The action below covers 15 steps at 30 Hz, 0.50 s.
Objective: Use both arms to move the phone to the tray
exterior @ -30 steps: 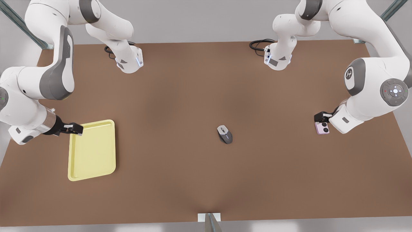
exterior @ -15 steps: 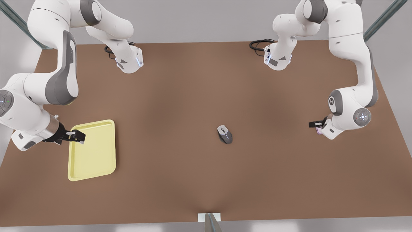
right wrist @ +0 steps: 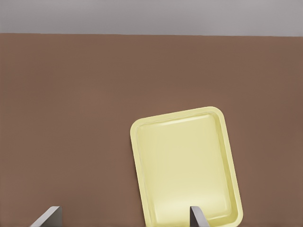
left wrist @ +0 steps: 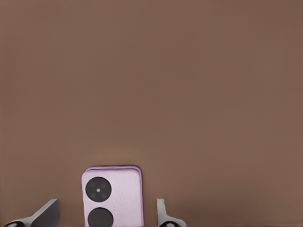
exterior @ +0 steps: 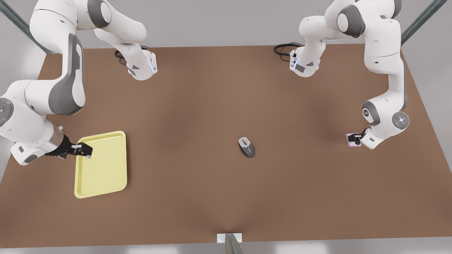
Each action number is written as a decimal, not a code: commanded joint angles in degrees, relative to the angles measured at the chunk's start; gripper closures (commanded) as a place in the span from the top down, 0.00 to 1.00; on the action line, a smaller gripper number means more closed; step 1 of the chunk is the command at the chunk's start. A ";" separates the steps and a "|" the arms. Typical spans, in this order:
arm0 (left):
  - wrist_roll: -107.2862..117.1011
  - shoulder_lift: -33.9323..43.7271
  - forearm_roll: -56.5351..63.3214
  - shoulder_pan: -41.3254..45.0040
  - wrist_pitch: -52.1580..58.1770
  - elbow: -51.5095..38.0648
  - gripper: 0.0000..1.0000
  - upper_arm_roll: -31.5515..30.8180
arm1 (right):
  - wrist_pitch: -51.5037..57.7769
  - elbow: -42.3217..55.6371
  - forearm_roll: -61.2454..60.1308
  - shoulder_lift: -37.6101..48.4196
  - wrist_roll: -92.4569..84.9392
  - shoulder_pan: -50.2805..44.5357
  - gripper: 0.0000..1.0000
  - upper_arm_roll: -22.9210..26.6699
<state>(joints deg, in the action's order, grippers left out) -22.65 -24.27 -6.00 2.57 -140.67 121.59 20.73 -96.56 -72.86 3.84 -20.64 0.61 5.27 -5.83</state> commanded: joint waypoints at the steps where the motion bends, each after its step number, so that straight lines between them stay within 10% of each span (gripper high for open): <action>1: -20.41 -0.43 0.02 -0.11 -2.60 0.23 1.00 0.19 | -0.03 0.09 -0.06 0.07 0.10 0.00 1.00 0.02; 15: -20.50 -4.38 -10.00 -1.51 -4.00 0.14 1.00 0.19 | -0.56 0.00 -0.06 -0.01 0.10 0.00 1.00 0.02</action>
<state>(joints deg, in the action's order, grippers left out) -34.67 -28.79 -13.75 1.05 -144.67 121.75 20.91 -96.93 -72.85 3.82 -20.73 0.69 5.27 -5.80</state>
